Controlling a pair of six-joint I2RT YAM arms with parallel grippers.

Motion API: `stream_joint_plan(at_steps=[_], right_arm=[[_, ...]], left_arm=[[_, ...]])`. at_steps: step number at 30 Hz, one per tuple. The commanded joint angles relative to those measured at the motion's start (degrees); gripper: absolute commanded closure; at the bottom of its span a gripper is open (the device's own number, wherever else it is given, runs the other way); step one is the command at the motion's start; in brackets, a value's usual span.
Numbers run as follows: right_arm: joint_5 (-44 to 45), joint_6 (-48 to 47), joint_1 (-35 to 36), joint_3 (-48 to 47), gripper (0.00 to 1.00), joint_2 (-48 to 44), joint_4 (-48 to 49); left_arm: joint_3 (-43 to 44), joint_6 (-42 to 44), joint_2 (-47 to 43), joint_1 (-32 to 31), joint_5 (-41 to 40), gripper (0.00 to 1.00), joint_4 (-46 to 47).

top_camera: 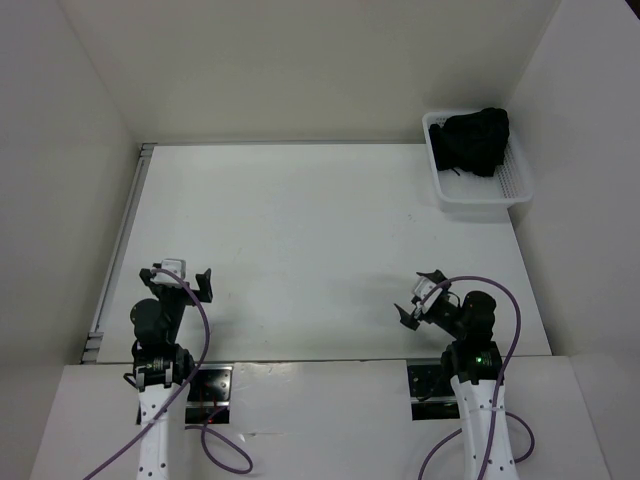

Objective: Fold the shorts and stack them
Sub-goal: Grab the shorts from the pile

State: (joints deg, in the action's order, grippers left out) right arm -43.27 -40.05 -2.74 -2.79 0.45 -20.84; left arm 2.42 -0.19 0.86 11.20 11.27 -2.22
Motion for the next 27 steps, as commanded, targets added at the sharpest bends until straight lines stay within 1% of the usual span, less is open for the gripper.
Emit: stream_joint_plan(at_steps=[1, 3, 4, 5, 6, 7, 8, 9, 10, 11, 12, 13, 14, 15, 16, 17, 18, 19, 20, 21, 22, 23, 24, 25, 26, 27], right_arm=[[0.55, 1.46, 0.46, -1.26, 0.0, -0.54, 2.65], [1.08, -0.54, 0.46, -0.73, 0.0, -0.54, 3.26], [2.56, 0.93, 0.46, -0.12, 0.0, -0.54, 4.92], [2.57, 0.94, 0.46, 1.1, 0.0, -0.54, 8.59], [1.7, 0.25, 0.46, 1.64, 0.0, -0.54, 9.58], [2.48, 0.24, 0.46, 2.69, 0.0, -0.54, 12.29], [2.48, 0.24, 0.46, 2.7, 0.0, -0.54, 12.31], [2.48, 0.24, 0.46, 2.7, 0.0, -0.54, 12.32], [2.48, 0.24, 0.46, 2.7, 0.0, -0.54, 12.32], [2.48, 0.24, 0.46, 2.7, 0.0, -0.54, 12.32], [2.48, 0.24, 0.46, 2.7, 0.0, -0.54, 12.32], [2.48, 0.24, 0.46, 2.7, 0.0, -0.54, 12.32], [1.53, -1.33, 0.46, 2.7, 0.0, -0.54, 13.19], [-1.09, -7.43, 0.46, 2.7, 0.0, -0.54, 13.19], [-6.25, -11.85, 0.46, 2.7, 0.0, -0.54, 16.07], [-8.13, -20.77, 0.46, 2.7, 0.0, -0.54, 22.88], [-7.37, -16.42, 0.46, 2.7, 0.0, -0.54, 30.08], [-4.14, -10.89, 1.76, 2.7, 0.0, -0.54, 37.12], [3.98, -9.1, 2.73, 1.65, 0.0, -0.54, 40.84], [7.55, -16.3, 3.96, -1.23, 0.0, 1.9, 40.01], [10.54, -20.03, 6.15, -3.0, 0.0, 3.93, 39.04], [16.05, -21.2, 6.95, -5.28, 0.0, 6.82, 38.51], [18.37, -20.68, 7.57, -12.61, 0.0, 10.76, 35.03], [20.13, -18.85, 8.19, -17.73, 0.0, 21.85, 31.86], [23.28, -16.05, 8.89, -23.52, 0.0, 28.75, 28.26], [25.49, -8.1, 8.9, -36.72, 0.0, 36.3, 21.35]], left_arm=[[-1.36, 0.19, -0.95, 0.4, 2.86, 0.0, 1.43], [-0.66, 0.19, -0.95, 0.4, 9.53, 0.0, -0.06], [0.3, 0.19, -0.95, 0.4, 20.7, 0.0, -1.28], [0.31, 0.19, -0.95, 0.4, 23.07, 0.0, -1.3], [0.31, 0.19, -0.95, 0.4, 25.19, 0.0, 1.23], [-0.56, 0.19, -0.95, 0.4, 31.04, 0.0, 2.21], [-0.57, 0.19, -0.95, 0.4, 32.05, 0.0, 5.87], [-0.57, 0.19, -0.95, 0.4, 34.76, 0.0, 5.39], [-0.05, 0.19, -0.95, 0.4, 41.4, 0.0, 1.12], [-0.04, 0.19, -0.95, -0.12, 41.47, 0.0, -1.19], [-0.91, 0.19, -0.95, -0.13, 39.64, 0.0, 2.01], [-0.92, 0.19, -0.08, -0.13, 35.27, 0.0, 5.7], [-0.92, 0.19, 0.54, -0.13, 33.14, 0.0, 10.69], [-0.4, 0.19, 1.06, -0.82, 30.77, 0.0, 13.09], [0.13, 0.19, 2.03, -1.44, 27.09, 0.0, 15.55], [0.13, 0.19, 2.82, -1.45, 25.92, 0.0, 20.54], [1.26, 0.19, 5.96, -2.23, 24.95, 0.0, 22.24], [4.15, 0.19, 8.52, -2.76, 24.16, 0.0, 22.87], [6.44, 0.19, 11.85, -3.98, 23.2, 0.0, 22.35], [9.33, 0.19, 20.76, -4.78, 22.14, 0.0, 21.74], [13.02, 0.19, 26.41, -5.74, 20.91, 0.0, 20.69], [23.23, 0.19, 32.56, -7.75, 17.68, 0.0, 16.41], [29.86, 0.19, 45.76, -8.9, 15.91, 0.0, 12.8], [36.89, 0.19, 52.68, -9.79, 14.5, 0.0, 8.94], [44.09, 0.19, 59.19, -10.93, 13.61, 0.0, 0.46], [57.91, 0.19, 71.43, -11.46, 11.69, 0.0, -3.63]])
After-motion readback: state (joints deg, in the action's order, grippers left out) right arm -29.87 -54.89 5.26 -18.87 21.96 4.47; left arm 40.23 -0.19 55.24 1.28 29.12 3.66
